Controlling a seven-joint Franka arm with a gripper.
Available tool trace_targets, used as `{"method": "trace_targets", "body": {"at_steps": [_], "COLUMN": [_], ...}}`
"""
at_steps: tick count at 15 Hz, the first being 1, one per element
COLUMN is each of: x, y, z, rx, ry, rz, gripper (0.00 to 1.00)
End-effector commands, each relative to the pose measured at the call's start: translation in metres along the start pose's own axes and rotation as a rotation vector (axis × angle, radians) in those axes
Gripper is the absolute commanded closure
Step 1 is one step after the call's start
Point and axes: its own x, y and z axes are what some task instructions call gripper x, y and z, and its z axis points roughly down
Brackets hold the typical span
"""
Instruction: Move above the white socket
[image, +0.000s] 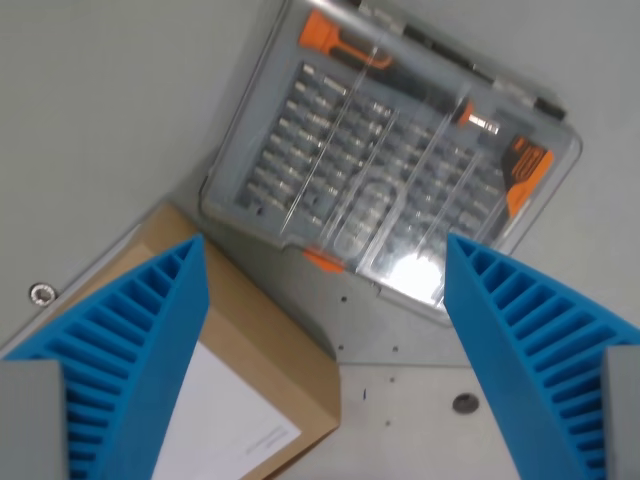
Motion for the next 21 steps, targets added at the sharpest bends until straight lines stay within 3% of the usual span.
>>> {"method": "trace_targets", "body": {"at_steps": [1, 21], "x": [0.015, 0.089], "y": [0.008, 0.046], "z": [0.003, 0.05], "rx": [-0.012, -0.03], "ry": [-0.02, 0.01], "rz": [-0.098, -0.289], "gripper": [0.0, 0.0]}}
